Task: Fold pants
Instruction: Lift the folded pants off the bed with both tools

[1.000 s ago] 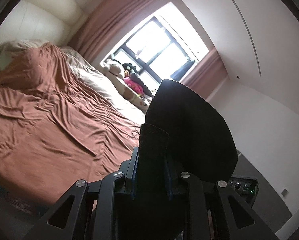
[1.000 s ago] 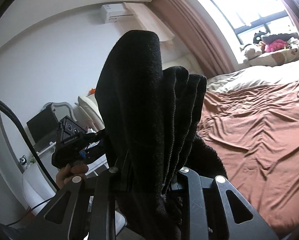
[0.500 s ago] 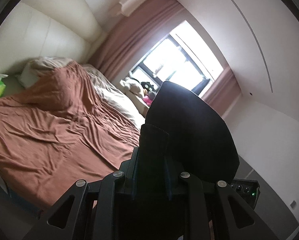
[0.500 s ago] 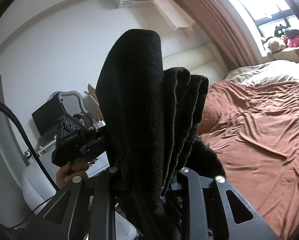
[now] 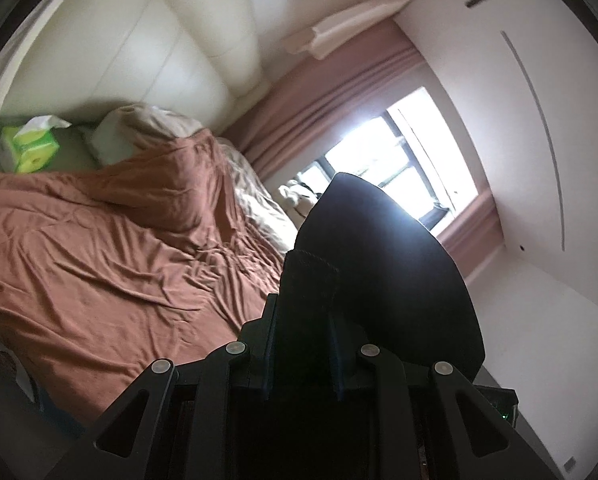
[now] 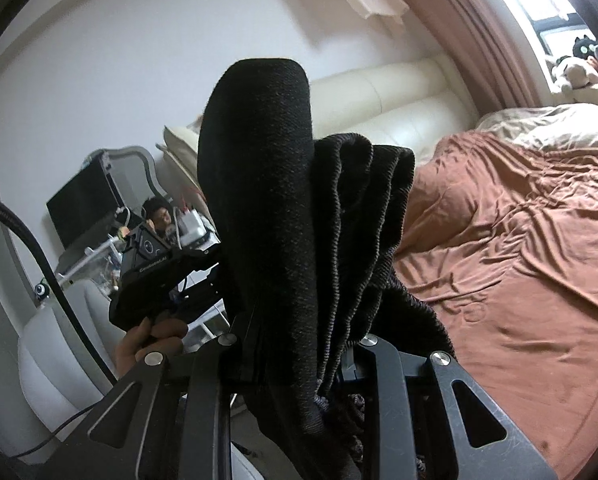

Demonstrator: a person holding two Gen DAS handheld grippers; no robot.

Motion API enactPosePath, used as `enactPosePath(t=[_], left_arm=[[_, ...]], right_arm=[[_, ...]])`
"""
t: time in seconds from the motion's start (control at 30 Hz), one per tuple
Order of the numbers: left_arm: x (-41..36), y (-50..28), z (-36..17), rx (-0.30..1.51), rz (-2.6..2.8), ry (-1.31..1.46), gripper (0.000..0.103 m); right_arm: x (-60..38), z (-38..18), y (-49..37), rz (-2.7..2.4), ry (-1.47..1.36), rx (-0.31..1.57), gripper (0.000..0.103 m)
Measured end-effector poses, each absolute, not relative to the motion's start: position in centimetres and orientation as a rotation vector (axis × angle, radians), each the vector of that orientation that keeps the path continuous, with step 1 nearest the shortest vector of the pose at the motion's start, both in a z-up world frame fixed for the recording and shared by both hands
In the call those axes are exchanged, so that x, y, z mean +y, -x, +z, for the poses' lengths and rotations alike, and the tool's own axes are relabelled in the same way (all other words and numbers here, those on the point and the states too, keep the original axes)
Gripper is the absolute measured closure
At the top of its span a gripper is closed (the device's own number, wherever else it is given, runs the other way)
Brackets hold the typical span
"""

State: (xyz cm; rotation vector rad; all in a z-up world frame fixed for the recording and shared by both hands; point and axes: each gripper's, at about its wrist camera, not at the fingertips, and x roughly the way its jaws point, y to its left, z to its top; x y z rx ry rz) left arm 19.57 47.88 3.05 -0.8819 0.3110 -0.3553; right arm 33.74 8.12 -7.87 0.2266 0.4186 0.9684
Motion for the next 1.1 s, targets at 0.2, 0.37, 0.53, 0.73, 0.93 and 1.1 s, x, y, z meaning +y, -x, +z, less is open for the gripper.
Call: enactPosePath(t=[0.2,0.37,0.53,0.73,0.93,1.1], left_arm=[[51.9,-21.4,0.0,0.337,-0.293,0.912,0.081],[54.6,-22.7,-1.9,0.361,-0.246,0.923,0.081],[56.8,-24.2,-3.1,0.385,-0.19,0.921,0.081],[59.1,-26.4,-4.0,0.426,-0.12,0.891,0.081],[60.7,-30.1,-4.1,0.46,-0.068,0.836,0.081],[62.0,-33.4,-5.4,0.51,-0.026,0.805,0.081]], right_arm=[[11.2,-9.3,-37.4,0.991,-0.224,0.472,0.082],[13.8,-10.5,-40.5,1.005,-0.223,0.515,0.082],[17.1,-11.3,-43.2,1.018,-0.234,0.546,0.082],[20.6,-12.7,-46.1,1.032,-0.252,0.587,0.082],[22.9,-13.7,-48.9,1.051,-0.285,0.618,0.082],[24.3,-15.6,-51.9,1.05,-0.35,0.651,0.082]])
